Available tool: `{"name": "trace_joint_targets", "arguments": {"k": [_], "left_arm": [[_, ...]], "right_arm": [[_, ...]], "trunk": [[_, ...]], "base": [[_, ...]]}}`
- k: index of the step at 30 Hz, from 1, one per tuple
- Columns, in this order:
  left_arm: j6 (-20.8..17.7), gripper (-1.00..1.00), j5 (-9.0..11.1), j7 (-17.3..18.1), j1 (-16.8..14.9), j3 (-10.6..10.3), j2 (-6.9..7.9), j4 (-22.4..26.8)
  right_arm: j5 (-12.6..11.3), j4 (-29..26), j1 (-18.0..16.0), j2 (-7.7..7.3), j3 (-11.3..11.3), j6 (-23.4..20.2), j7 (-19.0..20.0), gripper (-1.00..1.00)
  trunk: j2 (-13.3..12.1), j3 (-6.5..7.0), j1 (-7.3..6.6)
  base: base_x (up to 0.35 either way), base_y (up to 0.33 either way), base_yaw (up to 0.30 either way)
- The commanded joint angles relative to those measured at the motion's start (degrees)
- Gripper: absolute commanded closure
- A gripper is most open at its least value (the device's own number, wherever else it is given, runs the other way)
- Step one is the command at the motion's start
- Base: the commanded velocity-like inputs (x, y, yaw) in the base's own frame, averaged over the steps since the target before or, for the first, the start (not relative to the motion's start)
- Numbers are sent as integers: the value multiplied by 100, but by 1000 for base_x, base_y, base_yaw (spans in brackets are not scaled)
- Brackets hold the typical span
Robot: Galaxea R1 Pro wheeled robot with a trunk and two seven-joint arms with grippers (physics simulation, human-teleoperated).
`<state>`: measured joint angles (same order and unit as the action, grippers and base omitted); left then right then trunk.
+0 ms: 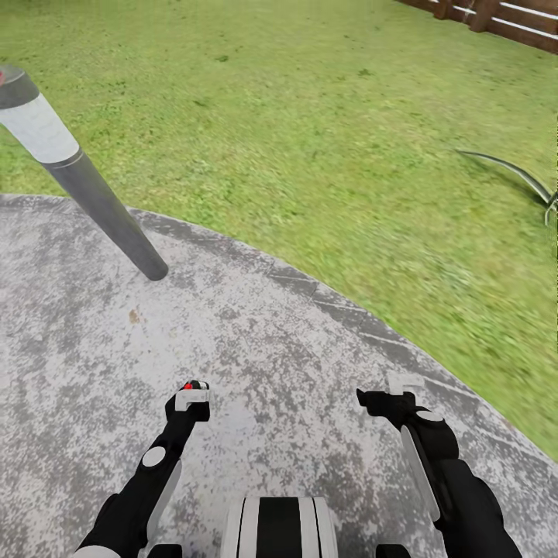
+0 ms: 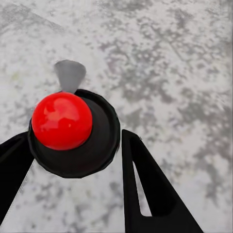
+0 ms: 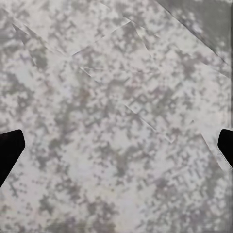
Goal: Pick up the pesticide atomizer in the garden and spray insectifuge to fully cover both potted plants in the garden.
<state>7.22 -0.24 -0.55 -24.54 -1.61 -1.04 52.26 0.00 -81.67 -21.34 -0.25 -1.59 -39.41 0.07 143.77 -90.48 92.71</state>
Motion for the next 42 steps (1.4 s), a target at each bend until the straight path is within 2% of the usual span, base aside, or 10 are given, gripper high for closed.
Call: {"name": "trace_joint_targets", "arguments": {"k": [1,6,9,10,11,16,19,23,40,42], "left_arm": [[15,100,-2,-6,0,-4,0,0],[-25,100,-2,1,2,7,4,17],[-204,100,2,2,6,15,7,128],[-357,100,2,2,8,14,7,221],[-875,100,5,8,10,9,8,652],[-1901,100,5,8,11,4,8,1736],[-2395,100,3,10,65,6,8,2076],[-2823,100,-1,9,333,-10,8,2211],[-3200,100,-3,10,438,-3,8,2236],[-3206,100,4,11,440,-10,8,2236]], "right_arm": [[5,-3,0,-1,0,-28,-5,-100],[8,-21,0,-22,-7,-14,-3,-100],[8,-23,-1,-33,-8,-3,1,-100],[9,-24,-1,-34,-8,-1,1,-100],[9,-24,-2,-35,-8,2,2,-100],[17,-24,-2,-36,-8,3,2,-100],[17,-26,-2,-33,-8,7,2,-100],[18,-53,-2,-31,-8,16,2,-100],[31,-330,-2,-40,-25,-22,-13,-100],[33,-329,-2,-38,-21,-23,-15,-100]], "trunk": [[0,20,-3],[-7,131,-16],[-11,197,-24],[-13,219,-26],[-14,242,-29],[-21,352,-42],[-25,419,-50],[-30,507,-60],[-53,884,-104],[-133,920,-148]], "base": [[0,0,0],[0,0,0],[0,0,0],[0,0,0],[0,0,0],[0,0,0],[0,0,0],[0,0,0],[0,0,-3],[0,0,-2]]}}
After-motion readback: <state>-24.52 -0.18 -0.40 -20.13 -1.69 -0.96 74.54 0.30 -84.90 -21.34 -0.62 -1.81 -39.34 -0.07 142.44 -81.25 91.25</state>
